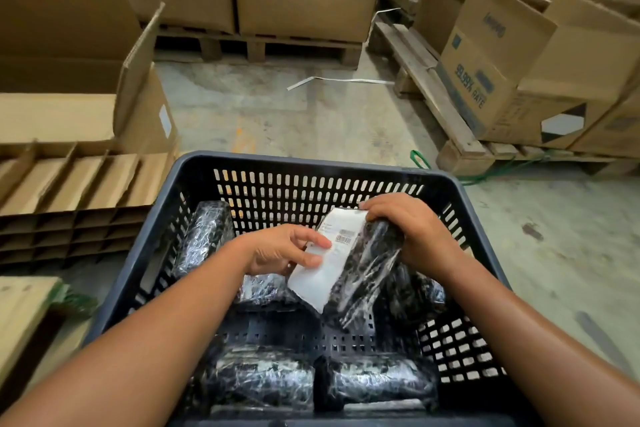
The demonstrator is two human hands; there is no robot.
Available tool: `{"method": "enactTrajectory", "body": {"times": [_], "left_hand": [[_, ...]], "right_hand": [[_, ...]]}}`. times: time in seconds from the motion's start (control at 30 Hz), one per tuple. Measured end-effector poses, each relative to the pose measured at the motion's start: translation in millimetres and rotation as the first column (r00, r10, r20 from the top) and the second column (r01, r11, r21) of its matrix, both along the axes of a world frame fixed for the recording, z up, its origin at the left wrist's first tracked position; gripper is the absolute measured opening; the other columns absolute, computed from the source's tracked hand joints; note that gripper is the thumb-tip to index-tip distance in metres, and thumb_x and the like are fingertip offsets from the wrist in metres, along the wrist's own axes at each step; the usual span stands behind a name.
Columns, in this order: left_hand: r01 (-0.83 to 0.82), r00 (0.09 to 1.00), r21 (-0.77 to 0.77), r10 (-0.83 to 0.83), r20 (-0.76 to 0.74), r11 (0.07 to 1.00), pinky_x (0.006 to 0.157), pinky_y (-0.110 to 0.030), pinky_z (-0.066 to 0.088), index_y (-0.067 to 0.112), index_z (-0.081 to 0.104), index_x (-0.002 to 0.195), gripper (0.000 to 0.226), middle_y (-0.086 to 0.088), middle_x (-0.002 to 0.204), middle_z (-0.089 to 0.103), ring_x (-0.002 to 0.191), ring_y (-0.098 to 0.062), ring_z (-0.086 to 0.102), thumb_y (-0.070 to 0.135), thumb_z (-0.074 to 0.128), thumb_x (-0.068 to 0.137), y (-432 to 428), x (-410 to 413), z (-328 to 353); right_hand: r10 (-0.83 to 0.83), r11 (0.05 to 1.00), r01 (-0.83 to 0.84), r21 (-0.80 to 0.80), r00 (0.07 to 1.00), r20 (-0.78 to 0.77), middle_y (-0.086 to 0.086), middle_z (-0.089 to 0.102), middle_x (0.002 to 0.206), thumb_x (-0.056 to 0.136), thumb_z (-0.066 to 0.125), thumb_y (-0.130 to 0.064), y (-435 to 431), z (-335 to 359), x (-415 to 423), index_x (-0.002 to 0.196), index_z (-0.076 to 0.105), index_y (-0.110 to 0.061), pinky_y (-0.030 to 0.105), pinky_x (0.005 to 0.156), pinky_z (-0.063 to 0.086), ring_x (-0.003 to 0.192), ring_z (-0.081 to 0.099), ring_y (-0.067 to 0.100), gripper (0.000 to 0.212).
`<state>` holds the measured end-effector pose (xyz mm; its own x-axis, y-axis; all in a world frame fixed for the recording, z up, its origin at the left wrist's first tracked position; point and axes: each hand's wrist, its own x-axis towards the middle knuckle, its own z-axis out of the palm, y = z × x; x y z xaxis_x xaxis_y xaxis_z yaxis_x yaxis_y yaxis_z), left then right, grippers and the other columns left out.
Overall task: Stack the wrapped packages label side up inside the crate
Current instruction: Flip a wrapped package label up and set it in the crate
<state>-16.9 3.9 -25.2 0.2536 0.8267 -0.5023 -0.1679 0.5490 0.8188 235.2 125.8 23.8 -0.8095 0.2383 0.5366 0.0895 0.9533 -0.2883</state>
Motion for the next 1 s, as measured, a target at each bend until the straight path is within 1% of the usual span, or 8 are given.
{"method": "enactTrajectory", "body": {"times": [0.2, 0.37, 0.47, 0.53, 0.63, 0.8, 0.93, 1.0], "left_hand": [[-0.059, 0.998, 0.058, 0.057, 0.034, 0.997, 0.086, -0.037, 0.060, 0.015, 0.082, 0.100, 0.052, -0.005, 0.118, 0.076, 0.110, -0.028, 0.071, 0.013, 0.100, 0.052, -2.6, -3.9, -6.0], [-0.121, 0.984, 0.080, 0.130, -0.124, 0.989, 0.109, -0.065, 0.036, 0.028, 0.077, 0.117, 0.063, 0.003, 0.143, 0.052, 0.123, -0.041, 0.060, 0.029, 0.100, 0.059, -8.7, -16.7, -23.6], [-0.088, 0.983, 0.071, 0.098, -0.155, 0.994, 0.105, -0.068, 0.037, 0.033, 0.075, 0.121, 0.059, 0.006, 0.144, 0.050, 0.111, -0.042, 0.058, 0.029, 0.097, 0.066, -11.3, -16.2, -30.9], [-0.080, 0.985, 0.066, 0.089, -0.148, 0.995, 0.075, -0.039, 0.060, 0.040, 0.071, 0.125, 0.068, 0.005, 0.145, 0.048, 0.093, -0.032, 0.064, 0.029, 0.098, 0.063, -10.0, -11.7, -33.6], [-0.108, 0.963, 0.103, 0.130, -0.236, 0.989, 0.052, -0.019, 0.053, 0.060, 0.046, 0.140, 0.100, 0.020, 0.145, 0.035, 0.096, -0.017, 0.065, 0.023, 0.097, 0.062, -7.6, 1.8, -37.6], [-0.011, 0.877, 0.198, 0.105, -0.469, 0.980, 0.107, -0.030, 0.039, 0.043, 0.016, 0.158, 0.113, 0.010, 0.161, 0.030, 0.132, -0.011, 0.038, 0.024, 0.089, 0.074, -2.6, 33.4, -45.2], [0.107, 0.774, 0.214, 0.054, -0.631, 0.971, 0.106, -0.034, 0.047, 0.047, -0.003, 0.156, 0.113, -0.007, 0.163, 0.034, 0.131, -0.017, 0.052, 0.036, 0.082, 0.081, 0.8, 50.7, -49.0], [0.177, 0.631, 0.146, 0.002, -0.776, 0.973, 0.113, -0.048, 0.042, 0.056, -0.012, 0.152, 0.112, -0.019, 0.168, 0.005, 0.142, -0.034, 0.042, 0.052, 0.076, 0.082, 3.7, 58.0, -50.4]], "right_hand": [[-0.179, 0.867, 0.279, -0.412, 0.947, 0.265, -0.014, 0.064, 0.130, 0.081, 0.082, 0.002, 13.0, 7.5, 0.4, 0.133, 0.057, -0.044, 0.048, 0.095, 0.059, 0.109, 0.070, 0.012, 0.074], [-0.049, 0.378, 0.346, -0.859, 0.934, 0.354, 0.004, 0.048, 0.150, 0.088, 0.075, 0.004, 17.8, 18.2, -3.2, 0.151, 0.032, -0.059, 0.047, 0.078, 0.066, 0.113, 0.071, 0.024, 0.099], [0.061, 0.542, 0.434, -0.720, 0.834, 0.549, -0.003, 0.027, 0.167, 0.064, 0.097, -0.048, 2.4, 9.2, -13.2, 0.159, 0.016, -0.055, 0.043, 0.105, 0.053, 0.142, 0.048, 0.028, 0.126], [0.064, 0.664, 0.475, -0.577, 0.733, 0.677, -0.005, 0.013, 0.174, 0.053, 0.099, -0.056, -6.7, -4.6, -20.4, 0.164, 0.005, -0.044, 0.045, 0.122, 0.030, 0.155, 0.027, 0.027, 0.146], [0.033, 0.714, 0.545, -0.439, 0.600, 0.799, 0.007, 0.007, 0.174, 0.050, 0.101, -0.052, -15.5, -25.3, -23.6, 0.166, -0.005, -0.031, 0.049, 0.128, 0.017, 0.159, 0.012, 0.029, 0.159], [-0.033, 0.693, 0.635, -0.341, 0.501, 0.865, 0.021, 0.005, 0.171, 0.055, 0.103, -0.042, -21.5, -44.1, -18.7, 0.164, -0.017, -0.024, 0.046, 0.126, 0.023, 0.158, 0.012, 0.036, 0.163], [-0.090, 0.665, 0.680, -0.310, 0.484, 0.870, 0.024, 0.012, 0.167, 0.054, 0.104, -0.034, -27.1, -58.2, -20.0, 0.162, -0.022, -0.023, 0.043, 0.121, 0.029, 0.152, 0.024, 0.040, 0.166], [-0.105, 0.650, 0.695, -0.308, 0.483, 0.869, 0.024, 0.012, 0.168, 0.054, 0.104, -0.033, -28.0, -64.4, -18.5, 0.161, -0.024, -0.023, 0.042, 0.121, 0.027, 0.152, 0.023, 0.041, 0.167]]}}
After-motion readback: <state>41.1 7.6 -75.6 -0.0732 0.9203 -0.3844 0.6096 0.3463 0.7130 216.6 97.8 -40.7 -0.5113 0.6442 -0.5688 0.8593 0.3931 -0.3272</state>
